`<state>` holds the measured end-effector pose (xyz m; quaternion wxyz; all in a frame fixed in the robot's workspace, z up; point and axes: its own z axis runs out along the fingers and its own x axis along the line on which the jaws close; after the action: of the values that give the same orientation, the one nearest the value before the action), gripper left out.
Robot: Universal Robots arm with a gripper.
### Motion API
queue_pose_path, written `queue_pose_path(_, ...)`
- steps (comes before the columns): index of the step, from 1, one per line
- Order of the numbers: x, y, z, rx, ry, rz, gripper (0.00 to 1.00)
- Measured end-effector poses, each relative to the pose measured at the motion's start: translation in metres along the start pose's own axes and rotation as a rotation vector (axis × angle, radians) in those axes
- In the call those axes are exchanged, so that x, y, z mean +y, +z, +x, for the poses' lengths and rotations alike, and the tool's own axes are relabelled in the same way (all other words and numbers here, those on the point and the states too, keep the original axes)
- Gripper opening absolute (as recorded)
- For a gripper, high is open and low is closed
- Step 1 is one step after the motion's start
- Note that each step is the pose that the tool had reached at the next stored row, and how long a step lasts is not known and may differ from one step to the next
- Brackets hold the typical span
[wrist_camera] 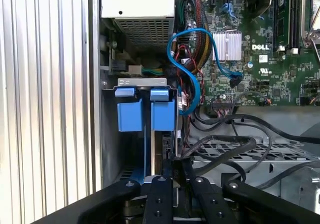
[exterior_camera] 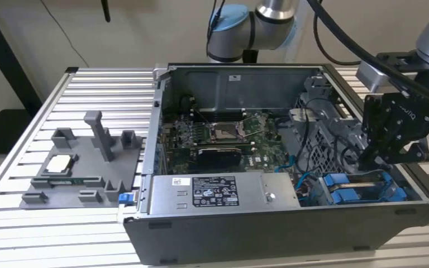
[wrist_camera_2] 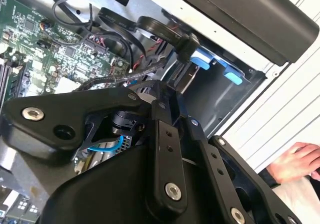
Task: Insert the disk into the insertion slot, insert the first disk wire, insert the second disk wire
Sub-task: 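Insert the first disk wire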
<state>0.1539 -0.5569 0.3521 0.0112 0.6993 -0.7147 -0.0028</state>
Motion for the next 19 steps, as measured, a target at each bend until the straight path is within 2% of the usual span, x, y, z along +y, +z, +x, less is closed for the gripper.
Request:
queue_pose_path(5, -0.0009, 0.0001, 0.0048, 0.0000, 0.000, -0.0004, 0.19)
queue_pose_path(13, -0.0021, 0.0006, 0.0057, -0.0012, 0.000, -0.0015, 0.19)
queue_pose_path(19, -0.0055, 0.0017, 0.0056, -0.0118, 0.000, -0.0025, 0.19)
